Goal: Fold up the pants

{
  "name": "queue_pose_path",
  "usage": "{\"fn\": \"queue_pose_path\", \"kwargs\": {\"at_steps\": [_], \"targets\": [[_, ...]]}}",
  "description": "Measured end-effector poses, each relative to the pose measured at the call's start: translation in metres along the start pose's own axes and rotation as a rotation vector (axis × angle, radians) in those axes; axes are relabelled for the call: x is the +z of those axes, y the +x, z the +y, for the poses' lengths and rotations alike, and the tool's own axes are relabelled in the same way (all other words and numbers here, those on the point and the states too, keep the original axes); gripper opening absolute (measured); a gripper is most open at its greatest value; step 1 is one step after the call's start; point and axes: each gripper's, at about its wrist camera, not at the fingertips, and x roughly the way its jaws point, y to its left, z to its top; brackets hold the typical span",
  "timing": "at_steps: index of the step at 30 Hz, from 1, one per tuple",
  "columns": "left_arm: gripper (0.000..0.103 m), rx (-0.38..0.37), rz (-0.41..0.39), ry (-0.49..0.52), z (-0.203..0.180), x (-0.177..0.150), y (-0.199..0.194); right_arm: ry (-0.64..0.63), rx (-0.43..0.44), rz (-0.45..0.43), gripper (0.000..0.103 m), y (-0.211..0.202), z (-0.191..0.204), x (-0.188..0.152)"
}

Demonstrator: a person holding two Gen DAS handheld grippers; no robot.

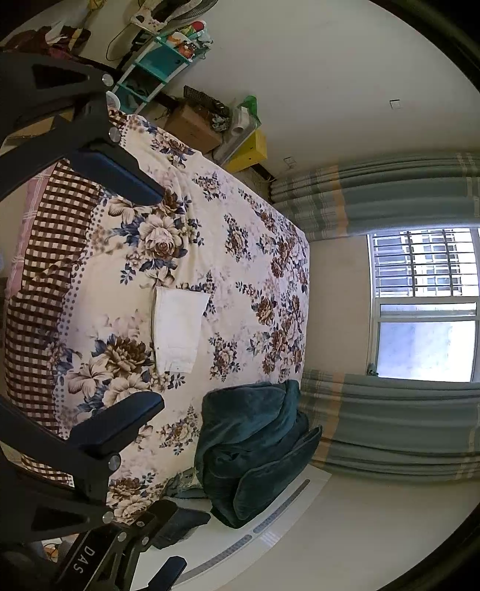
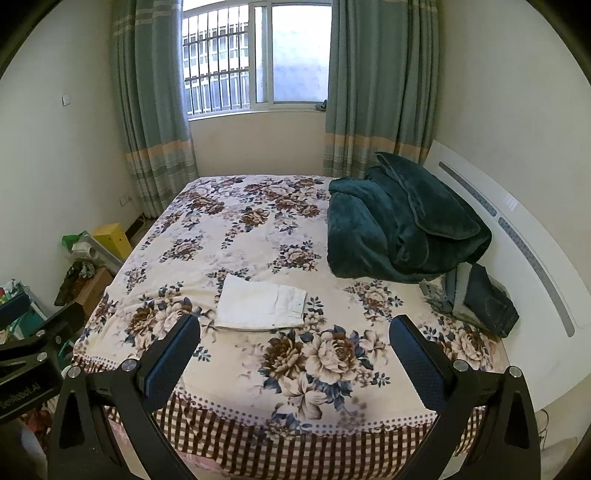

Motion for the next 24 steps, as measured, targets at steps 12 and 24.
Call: {"fn": "queue_pose_path", "kwargs": {"at_steps": [12,24], "targets": [[0.103,-0.005,-0.007,0.003,0.002,0.001,0.002,0.002,0.000,-0.006,0.103,-0.002,0.002,0.001],[0.103,-0.001,-0.002,-0.004,0.002,0.001,-0.002,-0.003,0.011,-0.001,0.103,-0.001,0.009,0.007]]}}
